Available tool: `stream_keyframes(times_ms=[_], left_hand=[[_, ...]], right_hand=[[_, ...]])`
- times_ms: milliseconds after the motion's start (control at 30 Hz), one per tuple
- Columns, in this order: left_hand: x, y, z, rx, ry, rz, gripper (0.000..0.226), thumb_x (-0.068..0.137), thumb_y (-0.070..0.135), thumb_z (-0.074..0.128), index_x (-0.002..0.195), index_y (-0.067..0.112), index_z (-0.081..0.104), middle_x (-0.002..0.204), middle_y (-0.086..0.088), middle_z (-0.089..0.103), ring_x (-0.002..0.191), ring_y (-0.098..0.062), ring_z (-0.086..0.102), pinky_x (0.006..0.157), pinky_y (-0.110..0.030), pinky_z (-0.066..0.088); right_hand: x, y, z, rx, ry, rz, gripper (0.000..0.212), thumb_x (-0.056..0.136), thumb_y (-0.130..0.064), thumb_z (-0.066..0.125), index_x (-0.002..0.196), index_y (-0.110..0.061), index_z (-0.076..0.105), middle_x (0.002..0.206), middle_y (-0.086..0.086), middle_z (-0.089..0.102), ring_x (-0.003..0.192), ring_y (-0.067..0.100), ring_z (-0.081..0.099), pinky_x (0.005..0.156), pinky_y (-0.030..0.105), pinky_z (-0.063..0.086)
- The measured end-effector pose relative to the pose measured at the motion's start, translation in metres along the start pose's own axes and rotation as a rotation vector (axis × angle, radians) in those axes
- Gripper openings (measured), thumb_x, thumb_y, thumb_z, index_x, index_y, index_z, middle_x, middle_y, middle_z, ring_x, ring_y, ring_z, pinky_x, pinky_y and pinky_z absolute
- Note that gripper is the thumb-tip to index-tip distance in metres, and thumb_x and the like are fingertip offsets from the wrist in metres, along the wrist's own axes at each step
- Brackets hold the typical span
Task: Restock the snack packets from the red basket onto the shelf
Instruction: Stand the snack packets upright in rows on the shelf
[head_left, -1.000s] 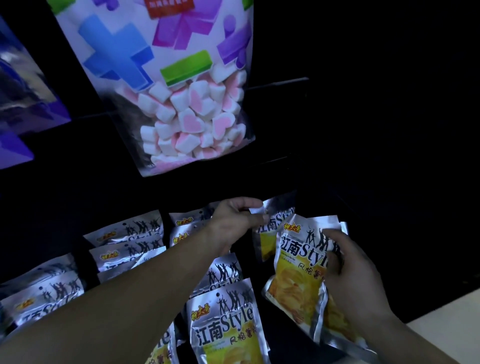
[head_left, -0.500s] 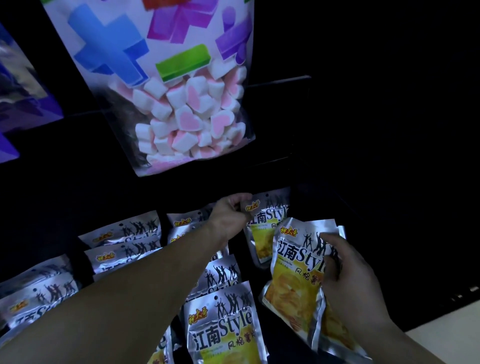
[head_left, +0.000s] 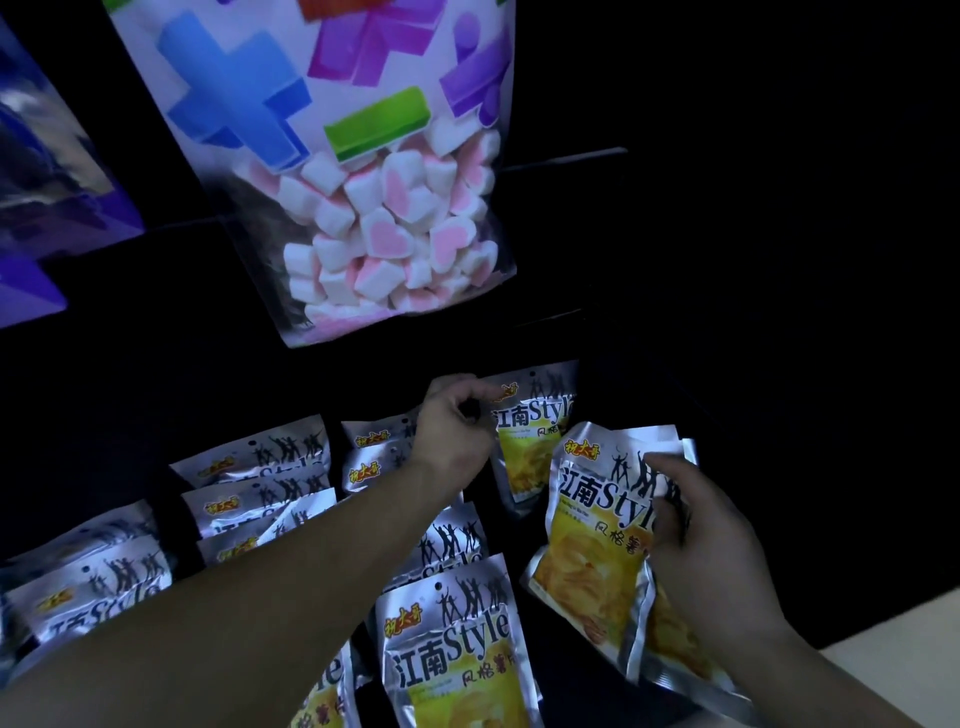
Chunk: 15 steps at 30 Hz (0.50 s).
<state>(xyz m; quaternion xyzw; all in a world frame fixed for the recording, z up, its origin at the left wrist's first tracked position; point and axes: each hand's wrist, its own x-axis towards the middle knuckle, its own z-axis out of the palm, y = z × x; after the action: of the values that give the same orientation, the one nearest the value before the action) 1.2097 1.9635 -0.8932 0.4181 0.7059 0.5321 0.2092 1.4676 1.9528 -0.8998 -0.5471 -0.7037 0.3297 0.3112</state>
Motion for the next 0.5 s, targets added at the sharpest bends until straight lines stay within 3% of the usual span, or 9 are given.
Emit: stream_keyframes(times_ms=[33, 100, 200, 267, 333, 400, 500], left_hand=[[-0.007, 0.000, -0.001, -0.025, -0.011, -0.052, 0.043, 0.087, -0.011, 0.069, 0.092, 0.032, 0.072, 0.118, -0.008, 0.061, 0.106, -0.023, 0.065, 0.103, -0.038, 0.054], [-0.029, 0.010, -0.006, -0.100, -0.199, -0.187, 0.037, 0.089, -0.006, 0.070, 0.114, 0.022, 0.068, 0.110, -0.008, 0.064, 0.098, -0.023, 0.063, 0.106, -0.045, 0.051], [-0.061, 0.021, -0.006, -0.110, -0.531, -0.331, 0.068, 0.092, 0.016, 0.076, 0.150, 0.023, 0.043, 0.119, 0.012, 0.061, 0.110, -0.009, 0.060, 0.103, -0.027, 0.043], [-0.072, 0.022, 0.000, -0.161, -0.635, -0.402, 0.078, 0.091, 0.032, 0.077, 0.156, 0.032, 0.033, 0.138, 0.017, 0.051, 0.122, -0.009, 0.055, 0.110, -0.030, 0.037], [-0.076, 0.018, 0.010, -0.299, -0.649, -0.486, 0.088, 0.085, 0.038, 0.082, 0.155, 0.046, 0.030, 0.156, 0.014, 0.034, 0.137, -0.022, 0.050, 0.117, -0.044, 0.039], [-0.079, 0.014, 0.019, -0.462, -0.609, -0.547, 0.088, 0.081, 0.033, 0.086, 0.148, 0.057, 0.035, 0.152, 0.014, 0.038, 0.130, -0.030, 0.058, 0.105, -0.052, 0.052], [-0.078, 0.012, 0.030, -0.557, -0.571, -0.585, 0.093, 0.073, 0.027, 0.093, 0.147, 0.048, 0.041, 0.153, -0.001, 0.048, 0.123, -0.033, 0.063, 0.098, -0.055, 0.056]], right_hand=[[-0.001, -0.001, -0.001, 0.010, -0.006, -0.004, 0.043, 0.103, -0.014, 0.051, 0.129, -0.048, 0.049, 0.110, -0.006, 0.059, 0.092, 0.009, 0.062, 0.076, 0.037, 0.057], [-0.003, -0.005, -0.003, 0.029, -0.034, -0.012, 0.042, 0.103, -0.015, 0.050, 0.128, -0.050, 0.050, 0.105, -0.008, 0.057, 0.086, 0.007, 0.060, 0.075, 0.034, 0.058], [-0.010, -0.017, -0.009, 0.109, -0.072, -0.036, 0.037, 0.104, -0.011, 0.050, 0.124, -0.042, 0.056, 0.086, -0.008, 0.054, 0.064, 0.000, 0.057, 0.054, 0.014, 0.047], [-0.015, -0.023, -0.014, 0.202, -0.085, -0.042, 0.035, 0.103, -0.006, 0.049, 0.120, -0.035, 0.059, 0.073, -0.011, 0.056, 0.051, -0.002, 0.055, 0.049, 0.013, 0.043], [-0.017, -0.025, -0.018, 0.249, -0.083, -0.052, 0.036, 0.103, -0.004, 0.048, 0.116, -0.035, 0.060, 0.063, -0.018, 0.054, 0.047, 0.003, 0.048, 0.048, 0.014, 0.041], [-0.018, -0.026, -0.022, 0.281, -0.069, -0.061, 0.040, 0.103, -0.003, 0.047, 0.113, -0.040, 0.059, 0.061, -0.013, 0.049, 0.048, 0.007, 0.039, 0.047, 0.017, 0.040], [-0.016, -0.032, -0.028, 0.299, -0.055, -0.075, 0.041, 0.103, -0.002, 0.046, 0.117, -0.039, 0.057, 0.066, -0.009, 0.042, 0.047, 0.005, 0.035, 0.047, 0.015, 0.039]])
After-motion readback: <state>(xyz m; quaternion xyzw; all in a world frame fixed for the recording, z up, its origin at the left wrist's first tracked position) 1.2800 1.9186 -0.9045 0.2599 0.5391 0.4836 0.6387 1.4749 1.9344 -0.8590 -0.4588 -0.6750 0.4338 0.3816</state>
